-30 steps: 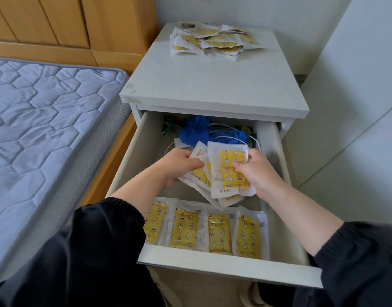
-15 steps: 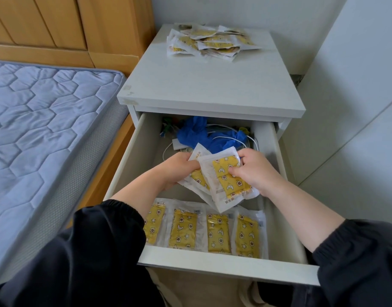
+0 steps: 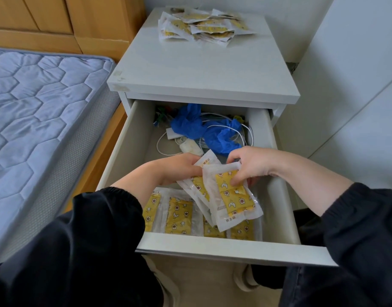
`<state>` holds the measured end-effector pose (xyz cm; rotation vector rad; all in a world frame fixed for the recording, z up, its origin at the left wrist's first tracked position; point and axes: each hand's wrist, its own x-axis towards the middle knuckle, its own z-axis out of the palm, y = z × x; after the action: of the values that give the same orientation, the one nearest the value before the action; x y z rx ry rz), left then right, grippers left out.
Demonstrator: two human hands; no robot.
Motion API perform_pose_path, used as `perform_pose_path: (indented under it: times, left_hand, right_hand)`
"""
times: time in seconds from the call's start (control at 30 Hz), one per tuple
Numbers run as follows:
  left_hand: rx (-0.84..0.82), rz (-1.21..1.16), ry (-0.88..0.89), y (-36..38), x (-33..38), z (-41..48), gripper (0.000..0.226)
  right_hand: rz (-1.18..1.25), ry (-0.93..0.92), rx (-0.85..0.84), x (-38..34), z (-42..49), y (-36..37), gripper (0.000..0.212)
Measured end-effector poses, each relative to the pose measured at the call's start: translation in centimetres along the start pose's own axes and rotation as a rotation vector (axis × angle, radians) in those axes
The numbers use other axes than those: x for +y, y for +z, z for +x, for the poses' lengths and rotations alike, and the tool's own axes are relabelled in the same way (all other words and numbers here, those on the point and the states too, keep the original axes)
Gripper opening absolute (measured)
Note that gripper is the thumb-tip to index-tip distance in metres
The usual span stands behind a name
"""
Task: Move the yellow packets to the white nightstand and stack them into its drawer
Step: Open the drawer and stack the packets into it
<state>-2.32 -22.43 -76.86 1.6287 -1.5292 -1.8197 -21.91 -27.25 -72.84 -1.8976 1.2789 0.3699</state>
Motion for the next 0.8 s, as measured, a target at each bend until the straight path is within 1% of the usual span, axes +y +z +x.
perform_pose_path:
  times: [0.1, 0.2, 0.27, 0.33, 0.43, 0.5, 0.67, 0.77, 0.8]
  left_hand:
    - [-0.041, -0.014, 0.011, 0.1, 0.1, -0.2, 0.027]
    - [-0.056, -0.039, 0.012, 0.0, 0.1, -0.1, 0.027]
    - [-0.036, -0.076, 0.002, -0.3, 0.0, -0.1, 0.024]
    - [-0.010, -0.107, -0.012, -0.7, -0.1, -0.1, 0.022]
    - [-0.025, -0.124, -0.045, -1.2, -0.2, -0.3, 0.018]
    - [-0.030, -0.081, -0.084, -1.3, -0.3, -0.3, 0.016]
    - [0.079, 0.118, -0.166, -1.7, -0.4, -0.2, 0.016]
    - [0.115, 0.109, -0.207, -2.2, -0.5, -0.2, 0.012]
    - [0.122, 0.092, -0.216, -2.2, -0.6, -0.2, 0.011]
  right_hand:
    - [-0.075, 0.021, -0.040, -0.3, 0.2, -0.5, 0.030]
    - [-0.057, 0.043, -0.035, -0.3, 0.5, -0.8, 0.022]
    - [-0.016, 0.054, -0.016, -0.2, 0.6, -0.9, 0.017]
    - [0.014, 0.054, -0.008, 0.0, 0.6, -1.0, 0.017]
    - [-0.003, 0.018, -0.037, 0.1, 0.6, -1.0, 0.016]
    - [-0.033, -0.006, -0.051, 0.0, 0.7, -1.1, 0.016]
    - [-0.019, 0.022, -0.061, 0.1, 1.2, -1.5, 0.015]
    - [-0.176, 0.066, -0.117, 0.1, 1.6, -0.6, 0.011]
    - [-0.243, 0.089, -0.142, 0.2, 2.0, -0.1, 0.013]
